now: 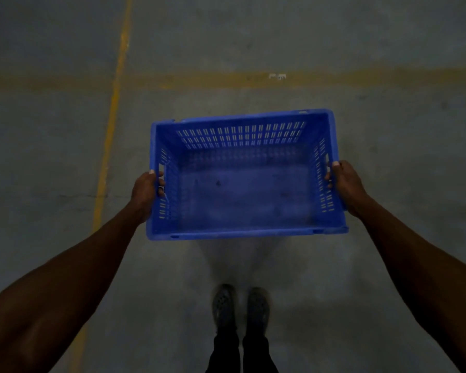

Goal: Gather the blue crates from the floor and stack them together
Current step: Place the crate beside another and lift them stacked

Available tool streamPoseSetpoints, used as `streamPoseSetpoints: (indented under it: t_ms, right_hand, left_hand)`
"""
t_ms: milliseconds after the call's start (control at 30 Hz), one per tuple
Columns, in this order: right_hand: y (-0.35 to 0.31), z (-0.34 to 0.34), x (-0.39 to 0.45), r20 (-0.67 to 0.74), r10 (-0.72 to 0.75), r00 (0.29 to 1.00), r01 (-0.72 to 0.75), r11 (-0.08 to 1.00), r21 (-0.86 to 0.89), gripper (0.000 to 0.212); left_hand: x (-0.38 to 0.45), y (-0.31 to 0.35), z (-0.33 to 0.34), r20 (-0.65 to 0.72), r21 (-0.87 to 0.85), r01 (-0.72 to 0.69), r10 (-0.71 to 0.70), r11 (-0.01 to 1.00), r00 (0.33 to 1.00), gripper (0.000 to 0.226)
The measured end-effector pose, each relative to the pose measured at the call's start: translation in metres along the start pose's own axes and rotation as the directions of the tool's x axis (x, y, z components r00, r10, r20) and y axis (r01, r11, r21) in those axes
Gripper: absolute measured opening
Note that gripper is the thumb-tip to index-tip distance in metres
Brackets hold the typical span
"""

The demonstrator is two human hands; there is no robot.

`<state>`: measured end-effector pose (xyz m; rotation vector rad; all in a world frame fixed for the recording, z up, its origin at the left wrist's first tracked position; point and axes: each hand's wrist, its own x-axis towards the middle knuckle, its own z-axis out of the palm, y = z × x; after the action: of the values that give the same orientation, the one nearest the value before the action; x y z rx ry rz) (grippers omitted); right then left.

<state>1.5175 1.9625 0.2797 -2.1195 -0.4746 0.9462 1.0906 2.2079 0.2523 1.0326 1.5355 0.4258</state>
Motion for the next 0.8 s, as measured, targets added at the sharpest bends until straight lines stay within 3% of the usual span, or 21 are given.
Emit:
streamPoseSetpoints:
  t_ms: [467, 800]
  right_hand:
    - [-0.001, 0.014, -0.004, 0.046, -0.016, 0.999, 0.013, 0.997, 0.072, 0.029]
    - [-0.011, 0.029, 0.010, 0.072, -0.028, 0.997, 0.026, 0.999, 0.019, 0.029]
  left_hand:
    - [0.003, 0.005, -0.017, -0.054, 0.019, -0.012, 0.013, 1.000, 0.998, 0.033]
    - [0.012, 0.015, -0.026, -0.050, -0.008, 0.010, -0.010, 1.000, 0.999, 0.030]
